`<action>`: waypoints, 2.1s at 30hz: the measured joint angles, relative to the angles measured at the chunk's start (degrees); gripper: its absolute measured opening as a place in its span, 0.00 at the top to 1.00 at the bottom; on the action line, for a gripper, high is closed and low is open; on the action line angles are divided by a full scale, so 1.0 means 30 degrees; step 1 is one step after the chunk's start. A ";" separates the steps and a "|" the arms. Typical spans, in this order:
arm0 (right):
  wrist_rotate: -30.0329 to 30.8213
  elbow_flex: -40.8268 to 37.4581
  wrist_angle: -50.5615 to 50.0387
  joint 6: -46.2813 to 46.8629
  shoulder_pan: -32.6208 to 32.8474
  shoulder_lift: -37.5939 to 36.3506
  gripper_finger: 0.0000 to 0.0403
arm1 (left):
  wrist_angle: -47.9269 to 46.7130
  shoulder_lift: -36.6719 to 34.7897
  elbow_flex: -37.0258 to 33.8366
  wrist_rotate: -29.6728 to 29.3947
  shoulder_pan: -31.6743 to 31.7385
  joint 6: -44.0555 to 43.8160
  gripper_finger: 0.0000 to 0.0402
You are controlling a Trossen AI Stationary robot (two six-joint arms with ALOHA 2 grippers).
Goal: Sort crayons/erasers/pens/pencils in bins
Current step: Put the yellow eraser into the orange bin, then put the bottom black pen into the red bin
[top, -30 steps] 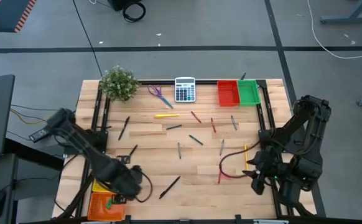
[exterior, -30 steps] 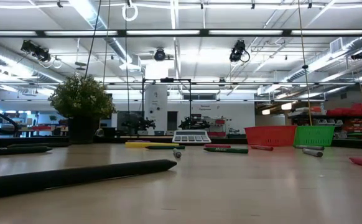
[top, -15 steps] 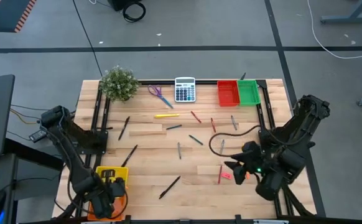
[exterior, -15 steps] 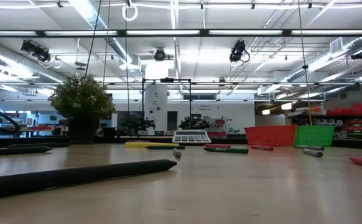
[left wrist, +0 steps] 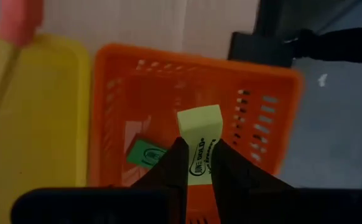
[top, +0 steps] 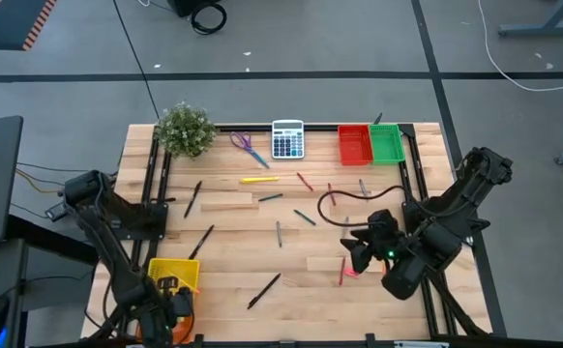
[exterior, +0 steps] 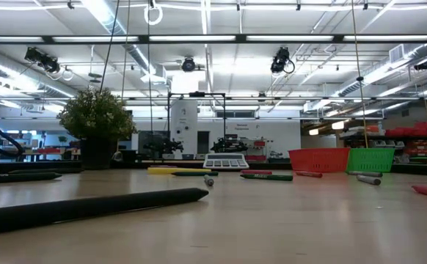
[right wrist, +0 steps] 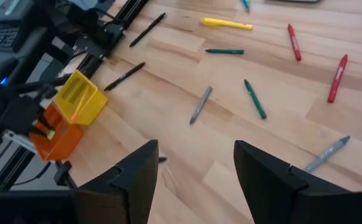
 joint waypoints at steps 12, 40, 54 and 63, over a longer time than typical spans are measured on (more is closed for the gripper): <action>-0.0011 0.0000 0.0219 -0.0364 -0.0683 0.0000 0.46 | 0.0532 0.2418 -0.0007 0.1215 0.0292 -0.0542 0.85; -0.2685 0.0004 0.0271 -0.2730 -0.0716 0.0000 0.46 | -0.0730 0.2179 0.0955 0.2490 0.0415 -0.0772 0.51; -1.0635 -0.1772 0.0700 -0.8903 -0.4002 0.0474 0.46 | -0.6751 0.0419 0.4584 0.1338 0.0415 -0.0477 0.53; -1.3021 -0.5972 0.7074 -0.7852 -0.4894 0.0481 0.46 | -0.8784 -0.0409 0.7361 -0.4653 0.2631 -0.0473 0.58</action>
